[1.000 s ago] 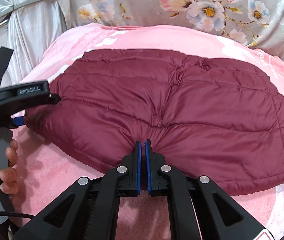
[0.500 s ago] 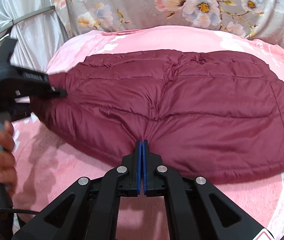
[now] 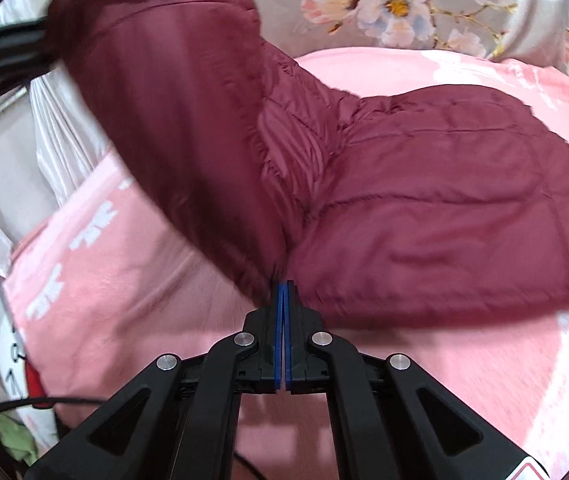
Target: Fold large clothes
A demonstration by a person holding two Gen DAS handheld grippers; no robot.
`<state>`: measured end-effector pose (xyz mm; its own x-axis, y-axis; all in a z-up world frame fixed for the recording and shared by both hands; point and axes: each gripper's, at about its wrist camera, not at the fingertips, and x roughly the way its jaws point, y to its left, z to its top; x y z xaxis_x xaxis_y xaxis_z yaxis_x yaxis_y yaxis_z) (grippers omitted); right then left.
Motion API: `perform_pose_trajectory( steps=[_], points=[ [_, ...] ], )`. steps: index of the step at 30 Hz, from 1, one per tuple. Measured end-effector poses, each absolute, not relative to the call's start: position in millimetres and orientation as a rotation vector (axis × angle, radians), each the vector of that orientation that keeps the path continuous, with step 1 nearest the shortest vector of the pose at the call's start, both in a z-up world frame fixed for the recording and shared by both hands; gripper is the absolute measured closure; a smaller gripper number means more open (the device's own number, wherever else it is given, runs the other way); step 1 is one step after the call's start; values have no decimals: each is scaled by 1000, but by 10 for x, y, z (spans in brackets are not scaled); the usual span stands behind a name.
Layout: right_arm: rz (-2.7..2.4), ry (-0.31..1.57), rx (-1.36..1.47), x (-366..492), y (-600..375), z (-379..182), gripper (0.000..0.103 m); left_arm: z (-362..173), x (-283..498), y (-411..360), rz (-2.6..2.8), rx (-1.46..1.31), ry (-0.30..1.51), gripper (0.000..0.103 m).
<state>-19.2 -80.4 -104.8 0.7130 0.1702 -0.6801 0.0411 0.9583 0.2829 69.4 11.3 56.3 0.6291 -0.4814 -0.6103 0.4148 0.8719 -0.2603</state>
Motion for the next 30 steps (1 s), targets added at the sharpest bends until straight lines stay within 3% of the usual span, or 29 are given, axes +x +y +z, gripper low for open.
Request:
perform_pose_trajectory(
  steps=[7, 16, 17, 20, 22, 24, 25, 28, 30],
  points=[
    [-83, 718, 242, -874, -1274, -880, 103, 514, 574, -854, -631, 39, 759, 88],
    [-274, 725, 276, -1293, -1954, -947, 99, -294, 509, -1949, -670, 169, 953, 84],
    [-283, 728, 281, -1309, -2008, -960, 99, -337, 492, -1986, -668, 172, 957, 79],
    [-296, 718, 297, -1328, -2127, -954, 96, -240, 443, -1898, -720, 82, 972, 48],
    [-306, 695, 301, -1339, -2203, -896, 94, 9, 408, -1682, -764, -33, 940, 38],
    [-308, 668, 300, -1288, -2267, -805, 92, 356, 411, -1447, -771, -108, 854, 22],
    [-305, 656, 300, -1264, -2290, -775, 87, 510, 416, -1350, -755, -128, 800, 20],
    [-289, 584, 289, -1113, -2354, -588, 58, 855, 528, -1092, -604, -92, 673, 20],
    [-275, 519, 270, -1006, -2332, -430, 53, 951, 676, -990, -498, -61, 639, 20]
  ],
)
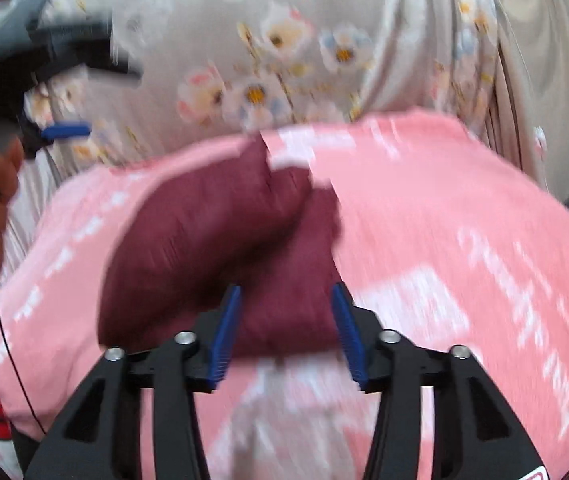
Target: Fold large clothes
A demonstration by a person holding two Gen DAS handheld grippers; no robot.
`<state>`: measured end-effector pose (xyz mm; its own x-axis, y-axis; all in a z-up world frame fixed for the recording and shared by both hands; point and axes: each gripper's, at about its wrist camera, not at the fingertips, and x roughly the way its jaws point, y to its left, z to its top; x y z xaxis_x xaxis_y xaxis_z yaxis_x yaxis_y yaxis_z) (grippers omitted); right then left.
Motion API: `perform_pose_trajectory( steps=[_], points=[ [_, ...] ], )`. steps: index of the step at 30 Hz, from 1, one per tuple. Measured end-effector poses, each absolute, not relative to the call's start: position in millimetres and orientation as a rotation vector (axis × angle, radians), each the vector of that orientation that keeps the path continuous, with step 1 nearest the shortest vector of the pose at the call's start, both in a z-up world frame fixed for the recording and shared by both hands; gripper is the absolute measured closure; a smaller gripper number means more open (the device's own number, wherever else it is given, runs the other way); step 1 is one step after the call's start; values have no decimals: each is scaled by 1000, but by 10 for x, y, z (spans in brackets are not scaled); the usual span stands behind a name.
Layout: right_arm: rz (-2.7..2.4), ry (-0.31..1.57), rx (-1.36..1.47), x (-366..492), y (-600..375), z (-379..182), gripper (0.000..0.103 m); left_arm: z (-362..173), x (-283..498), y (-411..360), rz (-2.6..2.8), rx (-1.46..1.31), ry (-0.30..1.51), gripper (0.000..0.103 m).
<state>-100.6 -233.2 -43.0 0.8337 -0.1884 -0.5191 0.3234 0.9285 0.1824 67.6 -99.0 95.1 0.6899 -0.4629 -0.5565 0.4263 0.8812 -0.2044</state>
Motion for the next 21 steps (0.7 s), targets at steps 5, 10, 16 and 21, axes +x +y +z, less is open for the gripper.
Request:
perform_pose_trajectory(
  steps=[5, 10, 16, 21],
  points=[
    [-212, 454, 257, -575, -2315, -222, 51, 909, 1101, -716, -329, -43, 675, 21],
    [-211, 547, 260, -148, -2290, -404, 87, 809, 1304, -900, -327, 19, 690, 22],
    [-271, 545, 384, -400, -2661, -493, 100, 541, 1499, -1514, -450, 80, 774, 27],
    [-330, 614, 400, -477, -2779, -757, 100, 224, 1564, -2125, -532, 125, 855, 33]
  ],
)
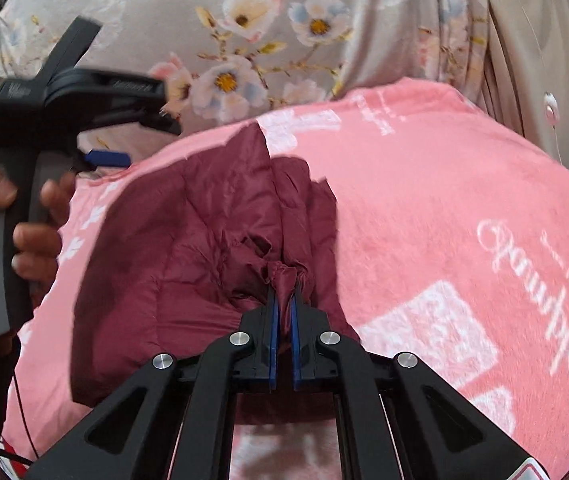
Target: Fold large clothes
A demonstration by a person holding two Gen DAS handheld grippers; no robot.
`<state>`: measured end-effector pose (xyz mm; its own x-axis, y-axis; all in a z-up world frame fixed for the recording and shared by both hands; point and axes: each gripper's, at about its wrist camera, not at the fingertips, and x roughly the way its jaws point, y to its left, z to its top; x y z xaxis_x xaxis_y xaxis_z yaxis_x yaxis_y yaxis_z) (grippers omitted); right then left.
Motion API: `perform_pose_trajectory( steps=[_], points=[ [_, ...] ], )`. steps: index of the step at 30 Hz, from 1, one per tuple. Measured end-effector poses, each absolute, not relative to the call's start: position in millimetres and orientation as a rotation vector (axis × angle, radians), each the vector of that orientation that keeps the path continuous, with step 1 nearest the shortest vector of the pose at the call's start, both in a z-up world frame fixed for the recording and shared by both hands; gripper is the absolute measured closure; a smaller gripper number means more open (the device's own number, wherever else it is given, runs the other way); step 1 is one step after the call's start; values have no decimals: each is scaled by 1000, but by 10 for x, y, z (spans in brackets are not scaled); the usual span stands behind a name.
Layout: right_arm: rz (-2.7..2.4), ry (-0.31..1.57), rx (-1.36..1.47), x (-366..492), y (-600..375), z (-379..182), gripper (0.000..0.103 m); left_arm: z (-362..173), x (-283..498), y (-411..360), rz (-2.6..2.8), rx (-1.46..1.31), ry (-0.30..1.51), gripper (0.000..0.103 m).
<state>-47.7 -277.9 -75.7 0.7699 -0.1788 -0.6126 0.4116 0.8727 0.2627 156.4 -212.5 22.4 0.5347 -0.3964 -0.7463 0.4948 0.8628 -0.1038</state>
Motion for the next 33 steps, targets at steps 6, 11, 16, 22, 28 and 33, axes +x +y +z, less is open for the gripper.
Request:
perform_pose_trajectory(
  steps=[6, 11, 16, 22, 28, 33],
  points=[
    [-377, 692, 398, -459, -2840, -1052, 100, -296, 1597, -2724, -540, 221, 919, 36],
    [-377, 738, 427, -388, -2923, -1180, 100, -460, 1598, -2925, -537, 259, 907, 35],
    [-368, 762, 461, -333, -2993, -1201, 99, -666, 1589, -3045, -517, 315, 858, 34],
    [-371, 777, 443, -312, -2980, -1208, 99, -814, 1624, -3008, -511, 297, 826, 32],
    [-375, 778, 442, -309, -2975, -1214, 98, -914, 1605, -3026, -490, 308, 793, 31],
    [-387, 781, 424, -287, -2946, -1218, 98, -951, 1606, -3031, -483, 308, 783, 31]
  ],
)
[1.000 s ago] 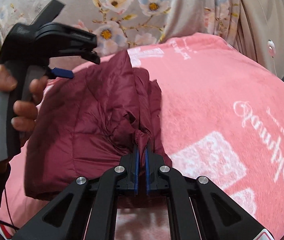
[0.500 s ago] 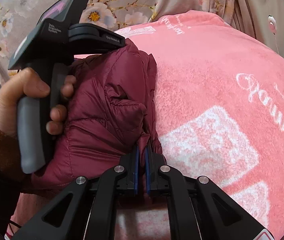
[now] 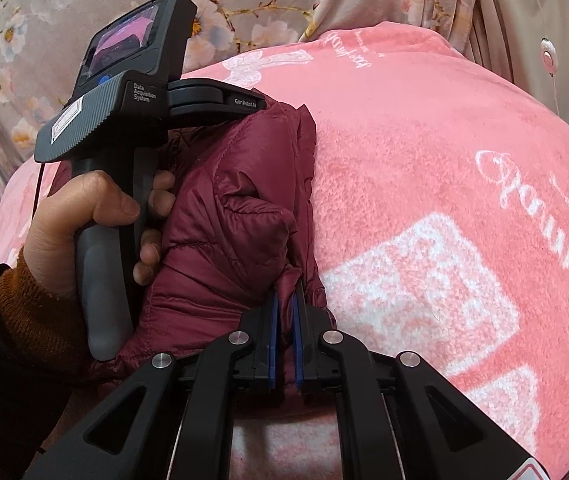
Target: Fold large clothes
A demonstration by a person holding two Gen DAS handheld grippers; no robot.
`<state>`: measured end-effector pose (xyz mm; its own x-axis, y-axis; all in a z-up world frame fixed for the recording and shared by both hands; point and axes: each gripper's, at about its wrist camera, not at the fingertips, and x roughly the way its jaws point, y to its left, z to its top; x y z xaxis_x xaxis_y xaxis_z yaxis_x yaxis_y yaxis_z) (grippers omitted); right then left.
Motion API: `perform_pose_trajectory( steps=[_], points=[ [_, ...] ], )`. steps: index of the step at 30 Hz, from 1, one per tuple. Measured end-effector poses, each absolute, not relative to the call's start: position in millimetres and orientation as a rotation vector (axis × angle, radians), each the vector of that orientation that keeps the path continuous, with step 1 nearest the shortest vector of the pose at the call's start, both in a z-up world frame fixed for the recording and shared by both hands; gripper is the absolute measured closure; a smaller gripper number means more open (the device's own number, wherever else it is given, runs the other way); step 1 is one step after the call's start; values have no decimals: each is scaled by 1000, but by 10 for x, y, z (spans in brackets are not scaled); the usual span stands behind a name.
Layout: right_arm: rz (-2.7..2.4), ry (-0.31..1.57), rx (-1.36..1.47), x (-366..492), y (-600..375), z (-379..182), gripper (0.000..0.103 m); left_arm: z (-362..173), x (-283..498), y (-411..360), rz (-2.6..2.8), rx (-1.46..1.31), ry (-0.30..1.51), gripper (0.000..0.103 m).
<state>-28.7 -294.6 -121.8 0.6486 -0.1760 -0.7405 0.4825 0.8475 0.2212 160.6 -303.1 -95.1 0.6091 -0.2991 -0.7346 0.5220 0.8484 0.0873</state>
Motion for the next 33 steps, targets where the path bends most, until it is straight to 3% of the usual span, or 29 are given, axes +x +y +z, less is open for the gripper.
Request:
perform_pose_trajectory(
  steps=[17, 19, 20, 22, 26, 33],
  points=[
    [-390, 775, 432, -298, -2945, -1209, 96, -857, 1646, -2907, -520, 253, 819, 30],
    [-387, 761, 455, -371, -2988, -1179, 94, -697, 1597, -2724, -536, 197, 841, 30],
    [-397, 754, 458, -416, -3000, -1148, 85, -592, 1564, -2608, -542, 162, 846, 30],
    [-438, 732, 417, -535, -2984, -1016, 80, -355, 1501, -2320, -533, 105, 830, 29],
    [-464, 653, 343, -653, -2979, -621, 80, -28, 1516, -1710, -422, 51, 782, 28],
    [-404, 533, 227, -172, -2945, -79, 80, 68, 1702, -1094, -214, -82, 799, 28]
  ],
)
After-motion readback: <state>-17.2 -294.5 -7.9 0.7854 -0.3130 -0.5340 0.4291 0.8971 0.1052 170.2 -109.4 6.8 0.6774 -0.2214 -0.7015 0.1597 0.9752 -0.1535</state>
